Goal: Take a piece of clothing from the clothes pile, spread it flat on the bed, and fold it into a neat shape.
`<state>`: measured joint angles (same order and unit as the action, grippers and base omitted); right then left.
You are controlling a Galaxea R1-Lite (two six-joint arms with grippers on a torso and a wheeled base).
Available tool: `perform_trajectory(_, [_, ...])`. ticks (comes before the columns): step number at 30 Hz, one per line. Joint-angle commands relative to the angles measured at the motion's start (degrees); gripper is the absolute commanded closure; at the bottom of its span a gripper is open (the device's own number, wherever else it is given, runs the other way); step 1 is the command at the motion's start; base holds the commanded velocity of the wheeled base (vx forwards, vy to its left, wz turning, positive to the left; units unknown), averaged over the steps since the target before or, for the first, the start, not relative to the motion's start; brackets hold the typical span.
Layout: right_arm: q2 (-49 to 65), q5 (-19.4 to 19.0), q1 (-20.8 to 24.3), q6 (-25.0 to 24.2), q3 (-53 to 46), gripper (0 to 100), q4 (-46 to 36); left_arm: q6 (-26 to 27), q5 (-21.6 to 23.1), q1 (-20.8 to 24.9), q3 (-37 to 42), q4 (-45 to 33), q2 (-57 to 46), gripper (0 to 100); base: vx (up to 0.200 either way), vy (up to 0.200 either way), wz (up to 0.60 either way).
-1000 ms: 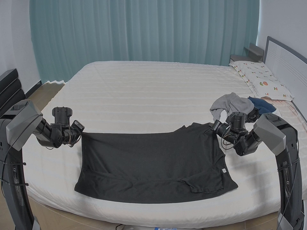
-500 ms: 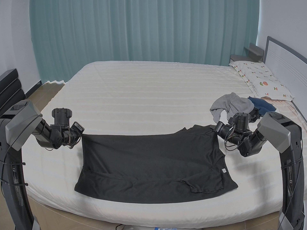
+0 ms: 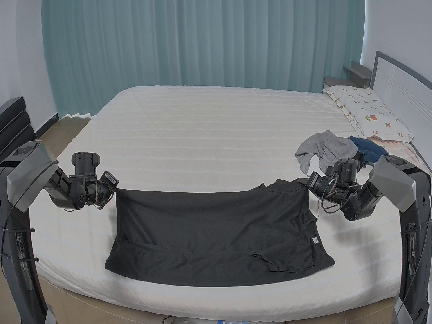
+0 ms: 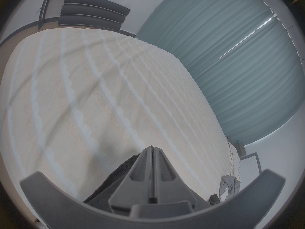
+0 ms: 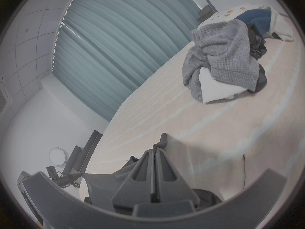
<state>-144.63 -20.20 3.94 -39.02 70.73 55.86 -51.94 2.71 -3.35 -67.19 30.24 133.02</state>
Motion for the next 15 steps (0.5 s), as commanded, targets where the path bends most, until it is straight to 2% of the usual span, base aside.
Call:
perform_trajectory(1, [0.0, -0.1, 0.1, -2.1, 0.6, 100, 0.1, -0.2, 0.0, -0.2, -0.1, 0.1, 0.4, 100, 0.000, 0.000, 0.00])
perform_trajectory(15, [-2.0, 0.6, 0.2, -3.4, 2.5, 100, 1.5, -1.5, -0.1, -0.3, -0.2, 0.2, 0.1, 100, 0.000, 0.000, 0.00])
